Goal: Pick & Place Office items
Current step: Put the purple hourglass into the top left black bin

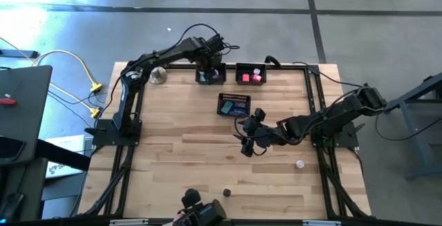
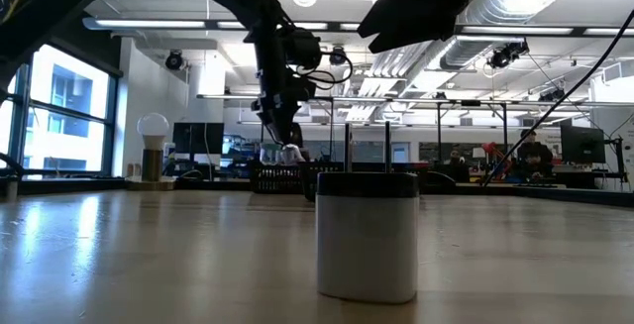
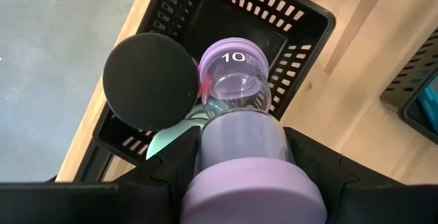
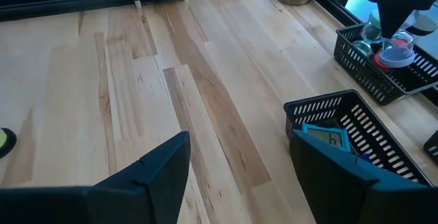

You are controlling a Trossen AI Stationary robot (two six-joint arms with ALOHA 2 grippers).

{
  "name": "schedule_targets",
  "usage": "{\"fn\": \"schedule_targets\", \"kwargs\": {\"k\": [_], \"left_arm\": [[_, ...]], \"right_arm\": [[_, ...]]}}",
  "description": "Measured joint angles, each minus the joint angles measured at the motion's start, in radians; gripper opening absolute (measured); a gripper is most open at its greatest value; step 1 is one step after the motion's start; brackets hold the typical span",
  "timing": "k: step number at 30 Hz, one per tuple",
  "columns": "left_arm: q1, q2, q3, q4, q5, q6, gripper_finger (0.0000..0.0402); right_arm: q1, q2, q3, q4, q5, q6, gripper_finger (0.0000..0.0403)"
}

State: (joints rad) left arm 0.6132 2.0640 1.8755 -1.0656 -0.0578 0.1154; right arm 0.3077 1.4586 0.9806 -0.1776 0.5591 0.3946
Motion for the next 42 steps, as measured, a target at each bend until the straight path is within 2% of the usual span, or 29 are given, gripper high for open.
{"fn": "schedule_targets", "kwargs": {"k": [25,42], "left_arm": [[-0.024,0.005,0.033,-0.091,-0.038,0.018,0.0177],[-0.006,0.011,0.034,-0.066,-0.046,0.013,0.0177]], "right_arm": [[0.0,0.0,0.0,-0.003,-0.001,-0.007,0.0238],[0.0,0.005,0.0,-0.005,-0.008,-0.007,0.0238]]}}
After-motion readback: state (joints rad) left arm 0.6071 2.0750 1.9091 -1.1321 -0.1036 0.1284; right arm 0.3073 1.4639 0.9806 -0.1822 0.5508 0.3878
